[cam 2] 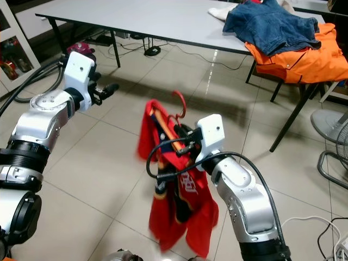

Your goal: Hang hanger

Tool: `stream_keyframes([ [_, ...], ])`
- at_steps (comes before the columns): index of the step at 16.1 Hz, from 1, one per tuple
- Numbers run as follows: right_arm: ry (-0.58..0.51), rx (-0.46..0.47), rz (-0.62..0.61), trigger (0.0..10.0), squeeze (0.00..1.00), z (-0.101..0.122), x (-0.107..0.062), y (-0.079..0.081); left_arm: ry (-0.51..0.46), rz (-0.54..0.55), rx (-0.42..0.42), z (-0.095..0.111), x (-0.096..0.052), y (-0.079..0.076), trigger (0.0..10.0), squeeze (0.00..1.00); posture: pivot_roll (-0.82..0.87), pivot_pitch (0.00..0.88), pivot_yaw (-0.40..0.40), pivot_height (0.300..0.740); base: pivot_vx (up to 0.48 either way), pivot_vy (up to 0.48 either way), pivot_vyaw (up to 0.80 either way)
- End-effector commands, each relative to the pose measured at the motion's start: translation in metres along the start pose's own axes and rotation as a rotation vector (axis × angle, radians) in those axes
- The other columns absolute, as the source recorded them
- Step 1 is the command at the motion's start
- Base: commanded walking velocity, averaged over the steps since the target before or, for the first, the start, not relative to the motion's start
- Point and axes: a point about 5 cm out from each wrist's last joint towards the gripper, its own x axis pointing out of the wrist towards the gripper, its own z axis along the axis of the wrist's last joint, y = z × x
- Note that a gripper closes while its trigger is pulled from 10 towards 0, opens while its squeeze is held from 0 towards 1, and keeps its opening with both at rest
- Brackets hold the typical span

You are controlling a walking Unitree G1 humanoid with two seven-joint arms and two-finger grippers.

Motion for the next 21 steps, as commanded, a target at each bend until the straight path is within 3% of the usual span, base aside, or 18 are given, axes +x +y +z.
stream_keyframes([
  [1,-0.082,-0.016,-0.010,0.0,0.00,0.015,0.002,-0.001,0.014,-0.026,-0.035,-0.005,0.000,-0.006,10.0,0.00,0.00,0.000,0.030,0.740,0.000,0.000,0.00],
  [2,-0.117,-0.010,-0.013,0.0,0.00,0.019,0.004,0.001,0.054,-0.069,-0.119,-0.018,0.002,-0.023,10.0,0.00,-0.01,0.000,0.030,0.740,0.000,0.000,0.00],
  [7,-0.157,-0.011,0.015,0.0,0.00,0.027,0.005,0.008,0.094,-0.118,-0.225,-0.031,0.004,-0.048,10.0,0.00,-0.02,0.000,0.031,0.740,0.000,0.000,0.00],
  [11,-0.162,-0.012,0.017,0.0,0.00,0.028,0.006,0.009,0.055,-0.134,-0.256,-0.021,0.005,-0.051,10.0,0.00,-0.03,0.000,0.030,0.740,0.000,0.000,0.00],
  [21,-0.171,-0.013,0.046,0.0,0.00,0.031,0.005,0.019,0.079,-0.143,-0.325,-0.022,0.009,-0.066,10.0,0.00,-0.04,0.010,0.028,0.740,0.000,0.000,0.00],
])
